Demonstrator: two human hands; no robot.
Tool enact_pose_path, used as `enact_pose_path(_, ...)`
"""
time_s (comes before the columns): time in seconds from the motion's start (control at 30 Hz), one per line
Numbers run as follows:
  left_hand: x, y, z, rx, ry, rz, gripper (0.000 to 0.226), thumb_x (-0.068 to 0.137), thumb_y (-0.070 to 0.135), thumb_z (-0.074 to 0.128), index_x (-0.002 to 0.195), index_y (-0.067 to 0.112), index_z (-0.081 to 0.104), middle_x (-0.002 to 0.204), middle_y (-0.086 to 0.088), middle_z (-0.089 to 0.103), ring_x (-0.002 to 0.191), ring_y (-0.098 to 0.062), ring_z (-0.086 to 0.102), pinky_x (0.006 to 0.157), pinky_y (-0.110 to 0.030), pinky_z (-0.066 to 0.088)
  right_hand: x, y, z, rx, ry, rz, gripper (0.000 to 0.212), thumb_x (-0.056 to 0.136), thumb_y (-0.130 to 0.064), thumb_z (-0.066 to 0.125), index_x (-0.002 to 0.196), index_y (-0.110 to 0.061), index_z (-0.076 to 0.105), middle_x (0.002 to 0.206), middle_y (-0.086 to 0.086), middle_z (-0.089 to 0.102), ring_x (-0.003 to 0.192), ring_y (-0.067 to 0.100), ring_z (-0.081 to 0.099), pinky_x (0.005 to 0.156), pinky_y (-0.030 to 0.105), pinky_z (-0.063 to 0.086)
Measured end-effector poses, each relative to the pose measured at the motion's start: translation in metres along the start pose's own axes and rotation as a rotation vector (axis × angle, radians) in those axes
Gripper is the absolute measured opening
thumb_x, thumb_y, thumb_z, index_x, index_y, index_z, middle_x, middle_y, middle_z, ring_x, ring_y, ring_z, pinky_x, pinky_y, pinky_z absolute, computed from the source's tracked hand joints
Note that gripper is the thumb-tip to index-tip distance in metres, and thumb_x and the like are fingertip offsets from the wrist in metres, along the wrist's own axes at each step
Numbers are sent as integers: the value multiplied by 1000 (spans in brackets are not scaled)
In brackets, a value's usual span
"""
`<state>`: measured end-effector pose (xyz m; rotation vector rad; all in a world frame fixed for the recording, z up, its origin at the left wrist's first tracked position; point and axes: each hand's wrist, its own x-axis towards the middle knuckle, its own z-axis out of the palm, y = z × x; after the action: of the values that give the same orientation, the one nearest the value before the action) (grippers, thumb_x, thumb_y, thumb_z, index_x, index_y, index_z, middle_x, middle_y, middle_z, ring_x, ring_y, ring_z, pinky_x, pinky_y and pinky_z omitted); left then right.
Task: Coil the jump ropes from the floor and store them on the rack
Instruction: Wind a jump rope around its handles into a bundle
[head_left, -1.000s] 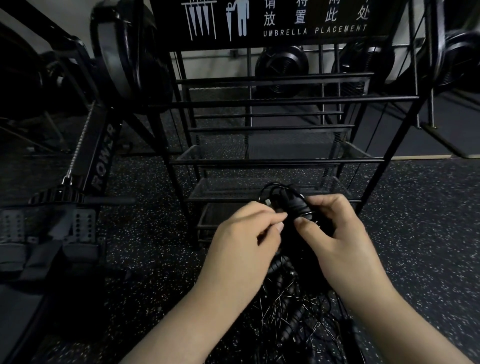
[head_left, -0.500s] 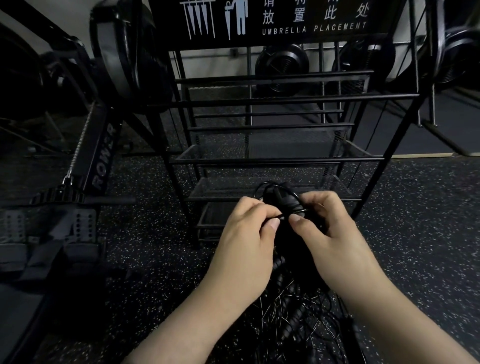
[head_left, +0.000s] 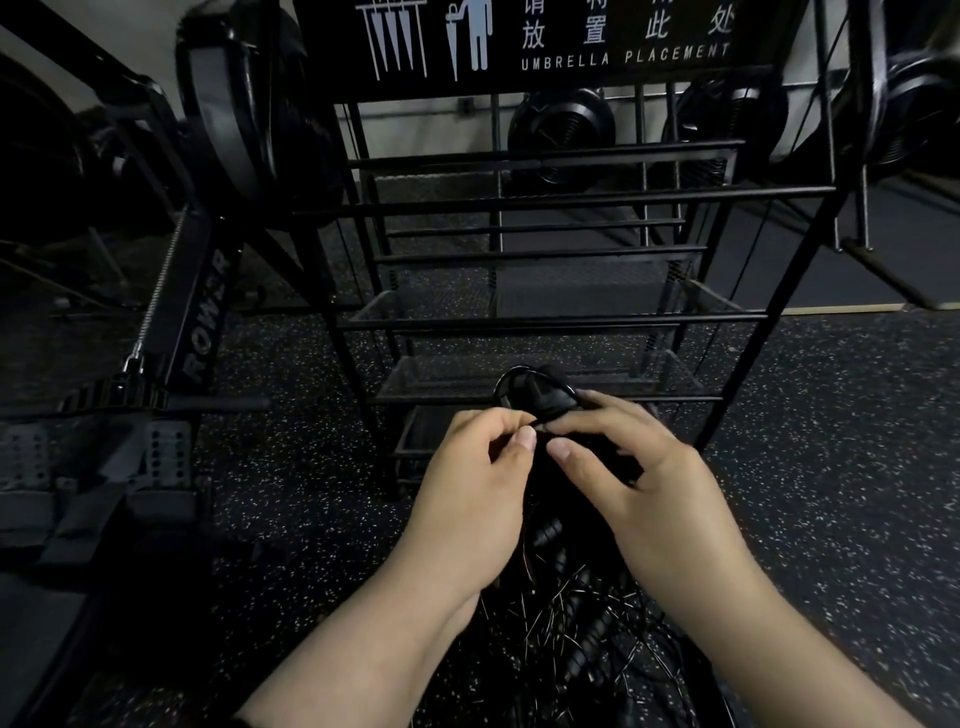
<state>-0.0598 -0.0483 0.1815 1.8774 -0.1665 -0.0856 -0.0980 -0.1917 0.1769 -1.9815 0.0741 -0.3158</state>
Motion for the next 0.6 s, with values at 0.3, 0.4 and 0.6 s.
enact_pose_path(0.3, -7, 2, 7, 81, 80, 242, 14, 98, 13, 64, 100, 25, 71, 104, 14, 60, 103, 2, 59, 88, -8, 42, -10, -2, 8, -194, 192, -81, 11, 87, -36, 71, 98, -36, 69, 128, -23, 61, 116, -7, 57, 96, 11, 40)
enact_pose_path(0.4, -5, 4, 5, -69, 88, 227, 39, 91, 17, 73, 116, 44, 62, 114, 15, 59, 110, -4, 61, 94, -20, 49, -8, -2, 4, -102, 241, -43, 6, 89, -41, 61, 94, -39, 60, 112, -21, 65, 98, -3, 63, 82, 21, 49)
enact_pose_path(0.6, -10, -1, 12, -91, -235, -125, 71, 83, 30, 79, 142, 46, 43, 131, 18, 66, 120, 2, 60, 109, -34, 46, -6, -4, 1, -37, 182, 49, 13, 103, -30, 52, 93, -37, 52, 80, -11, 64, 74, -8, 59, 59, 7, 40)
